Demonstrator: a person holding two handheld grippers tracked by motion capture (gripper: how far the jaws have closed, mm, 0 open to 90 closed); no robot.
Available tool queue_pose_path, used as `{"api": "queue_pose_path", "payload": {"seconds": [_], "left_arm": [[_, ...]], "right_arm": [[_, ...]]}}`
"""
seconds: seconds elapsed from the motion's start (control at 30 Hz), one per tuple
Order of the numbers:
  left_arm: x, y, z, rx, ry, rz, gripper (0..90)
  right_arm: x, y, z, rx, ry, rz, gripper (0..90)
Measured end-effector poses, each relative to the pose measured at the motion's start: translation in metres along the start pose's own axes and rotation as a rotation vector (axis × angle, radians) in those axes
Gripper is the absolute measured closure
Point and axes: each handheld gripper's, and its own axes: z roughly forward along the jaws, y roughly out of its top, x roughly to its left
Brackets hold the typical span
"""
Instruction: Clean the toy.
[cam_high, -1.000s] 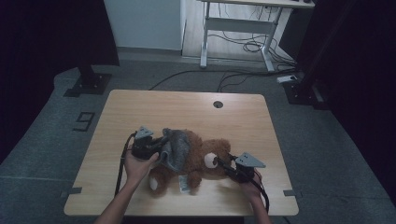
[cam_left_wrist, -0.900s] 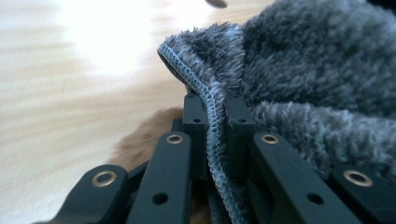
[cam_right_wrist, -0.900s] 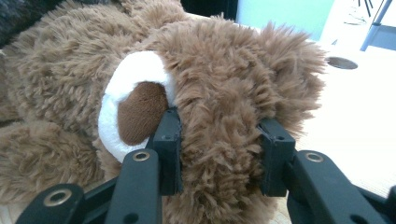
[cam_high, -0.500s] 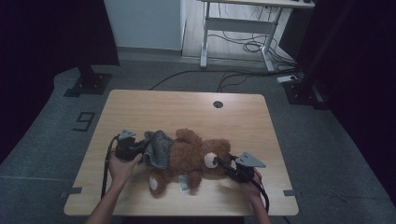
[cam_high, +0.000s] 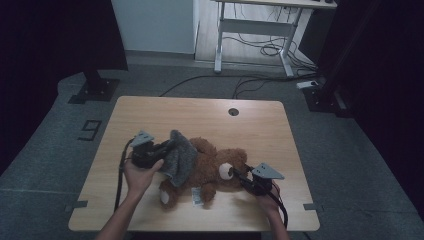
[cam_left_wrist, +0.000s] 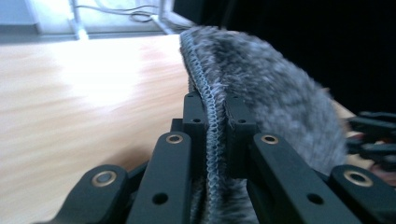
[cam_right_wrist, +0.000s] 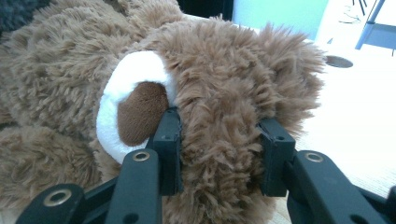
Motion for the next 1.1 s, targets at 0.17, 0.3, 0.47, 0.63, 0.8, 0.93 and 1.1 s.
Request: {"api": "queue_pose_path", "payload": {"seconds": [0.17,0.3,0.47,0.63,0.8,0.93,1.1], "left_arm": [[-0.023,0.001,0.045,0.084,-0.022,0.030,81.2],[-0.018,-0.016,0.068,0.130,-0.035,-0.015,81.6],[-0.016,-0.029,0.063,0.107,-0.052,-0.025,82.4],[-0.020,-0.042,0.057,0.079,-0.063,-0.018,82.8],[-0.024,-0.053,0.051,0.050,-0.075,-0.018,83.1],[-0.028,-0.057,0.048,0.038,-0.076,-0.008,83.2],[-0.029,-0.063,0.042,0.029,-0.095,-0.010,83.2]], "right_arm": [[0.000,0.000,0.000,0.001,-0.001,-0.004,58.9],[-0.001,0.000,-0.002,0.001,0.012,-0.009,56.3],[-0.004,0.004,-0.006,-0.008,0.056,0.005,43.5],[-0.004,0.011,-0.016,0.002,0.079,-0.005,26.8],[-0.011,0.030,-0.018,-0.025,0.085,0.063,17.3],[-0.011,0.048,-0.008,0.001,0.077,0.066,13.9],[-0.006,0.059,0.020,0.163,0.134,0.064,7.4]]}}
